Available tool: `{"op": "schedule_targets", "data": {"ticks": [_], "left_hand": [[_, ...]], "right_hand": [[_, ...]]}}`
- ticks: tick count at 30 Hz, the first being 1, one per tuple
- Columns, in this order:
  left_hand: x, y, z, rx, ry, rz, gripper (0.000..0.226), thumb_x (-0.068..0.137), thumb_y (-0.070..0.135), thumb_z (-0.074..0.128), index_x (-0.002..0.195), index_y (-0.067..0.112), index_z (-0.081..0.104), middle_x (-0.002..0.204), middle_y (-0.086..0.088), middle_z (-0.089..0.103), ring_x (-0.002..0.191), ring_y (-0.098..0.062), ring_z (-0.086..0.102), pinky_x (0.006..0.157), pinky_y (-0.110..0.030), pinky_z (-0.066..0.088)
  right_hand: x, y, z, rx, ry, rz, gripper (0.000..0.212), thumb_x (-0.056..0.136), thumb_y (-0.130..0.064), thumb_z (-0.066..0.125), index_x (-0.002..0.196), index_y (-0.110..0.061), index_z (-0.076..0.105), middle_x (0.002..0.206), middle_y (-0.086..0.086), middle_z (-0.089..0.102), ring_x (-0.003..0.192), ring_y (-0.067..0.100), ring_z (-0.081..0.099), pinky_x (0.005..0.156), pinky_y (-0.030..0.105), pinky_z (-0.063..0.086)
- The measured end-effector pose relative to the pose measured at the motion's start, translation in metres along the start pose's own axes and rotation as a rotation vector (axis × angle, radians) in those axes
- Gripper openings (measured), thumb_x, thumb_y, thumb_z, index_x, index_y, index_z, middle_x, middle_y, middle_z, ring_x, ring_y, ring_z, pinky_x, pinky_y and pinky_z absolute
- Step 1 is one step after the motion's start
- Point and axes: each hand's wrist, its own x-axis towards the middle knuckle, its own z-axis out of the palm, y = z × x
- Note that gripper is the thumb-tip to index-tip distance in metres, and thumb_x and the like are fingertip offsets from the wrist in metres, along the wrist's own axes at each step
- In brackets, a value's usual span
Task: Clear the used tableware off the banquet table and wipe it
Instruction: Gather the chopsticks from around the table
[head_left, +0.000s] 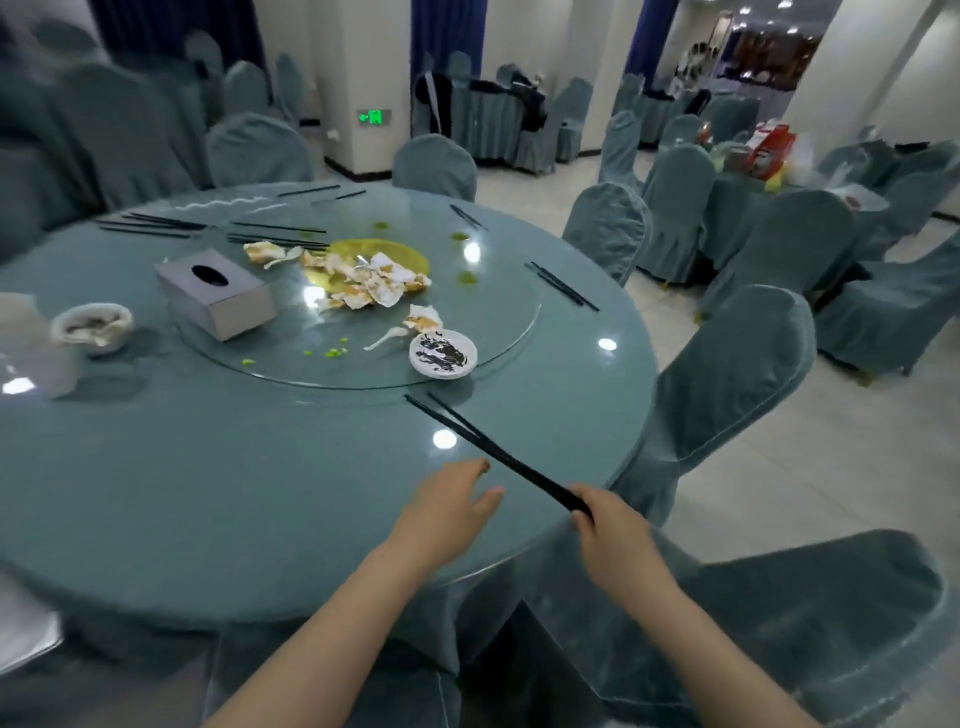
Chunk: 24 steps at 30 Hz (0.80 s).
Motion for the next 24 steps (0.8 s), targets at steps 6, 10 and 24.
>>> {"op": "schedule_targets", "data": {"ticks": [6,10,24], "left_hand": [[0.009,-0.012,-0.011,-0.526,0.332,-0.397,0.028,0.098,0.033,0.049,0.079,0.015,0.060,0.080,-0.002,0.060,0.076,-0.016,0.053,0.069,-0.028,0.040],[0.018,0.000,-0.014,-1.186,0.649,-0.624,0.021,0.098,0.019,0.050,0.083,0.007,0.058,0.083,-0.012,0.066,0.073,-0.020,0.062,0.069,-0.027,0.048],[-0.008,-0.056,-0.030,-1.389,1.015,-0.721,0.013,0.101,0.014,0.045,0.090,0.009,0.050,0.090,-0.015,0.069,0.078,-0.018,0.068,0.049,-0.022,0.055]], "right_hand": [[0.066,-0.024,0.043,0.043,-0.208,-0.268,0.025,0.094,-0.008,0.045,0.107,-0.021,0.062,0.079,-0.013,0.053,0.068,0.004,0.048,0.055,0.010,0.033],[0.094,-0.036,0.053,0.053,-0.356,-0.461,0.028,0.094,-0.007,0.046,0.115,-0.016,0.061,0.098,0.001,0.062,0.089,0.019,0.054,0.070,0.018,0.036],[0.126,-0.056,0.093,-0.058,-0.614,-0.791,0.027,0.098,-0.032,0.045,0.115,-0.020,0.062,0.099,0.004,0.065,0.094,0.020,0.056,0.079,0.032,0.041]]}}
